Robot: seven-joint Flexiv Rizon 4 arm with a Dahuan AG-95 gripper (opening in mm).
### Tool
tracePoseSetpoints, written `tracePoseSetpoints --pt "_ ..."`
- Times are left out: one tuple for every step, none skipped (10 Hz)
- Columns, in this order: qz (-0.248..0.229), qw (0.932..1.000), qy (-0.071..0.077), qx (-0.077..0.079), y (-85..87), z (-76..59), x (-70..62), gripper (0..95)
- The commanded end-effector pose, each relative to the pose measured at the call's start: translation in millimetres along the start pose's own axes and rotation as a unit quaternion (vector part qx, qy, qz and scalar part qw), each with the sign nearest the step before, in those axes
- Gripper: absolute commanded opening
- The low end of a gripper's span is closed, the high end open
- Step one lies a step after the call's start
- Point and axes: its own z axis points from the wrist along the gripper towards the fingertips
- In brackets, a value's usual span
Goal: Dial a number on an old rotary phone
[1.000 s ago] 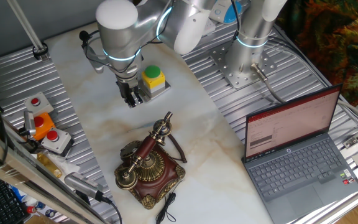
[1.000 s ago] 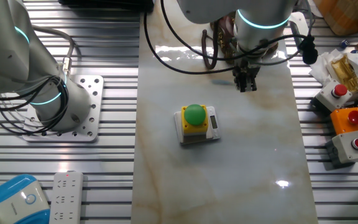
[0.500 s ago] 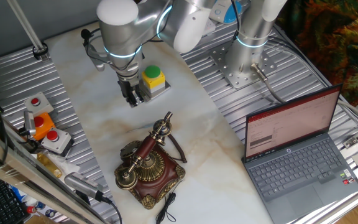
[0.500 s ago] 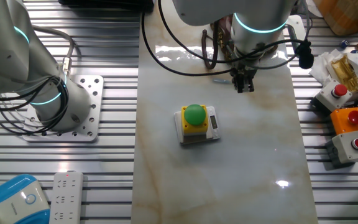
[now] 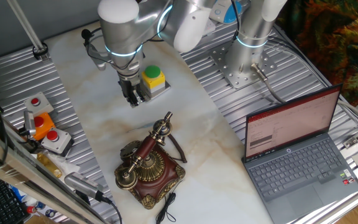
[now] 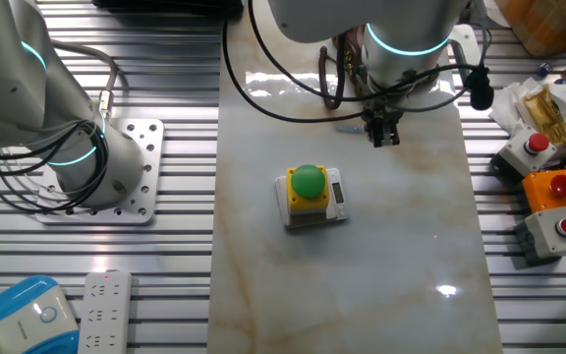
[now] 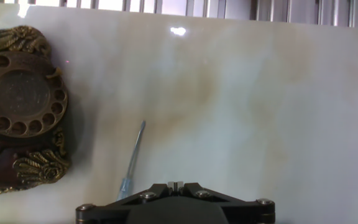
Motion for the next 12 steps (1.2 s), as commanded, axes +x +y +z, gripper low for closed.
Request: tracePoseSetpoints --pt "0.0 1.0 0.0 0.0 1.7 1.0 3.8 0.0" --pt "-0.001 1.0 0.001 0.001 2.6 1.5 5.2 0.0" --pt "-0.003 1.0 0.001 0.0 3.0 1.7 5.8 0.0" --pt "-0.003 1.0 0.0 -0.001 3.1 1.8 6.0 0.0" --pt "-0.007 1.0 0.001 -0.001 3.4 1.9 6.6 0.0" --pt "-0.009 1.0 0.001 -0.001 3.5 2.0 6.8 0.0" --pt "-0.01 1.0 0.0 -0.001 3.7 2.0 7.1 0.0" --pt "-0.009 1.0 0.0 -0.001 3.8 2.1 7.2 0.0" --pt "-0.008 1.0 0.001 -0.001 3.8 2.1 7.3 0.0" --pt "-0.008 1.0 0.002 -0.001 3.9 2.1 7.5 0.0" --pt "-0.008 1.0 0.003 -0.001 4.0 2.1 7.6 0.0" --pt "-0.008 1.0 0.005 -0.001 4.0 2.1 7.6 0.0"
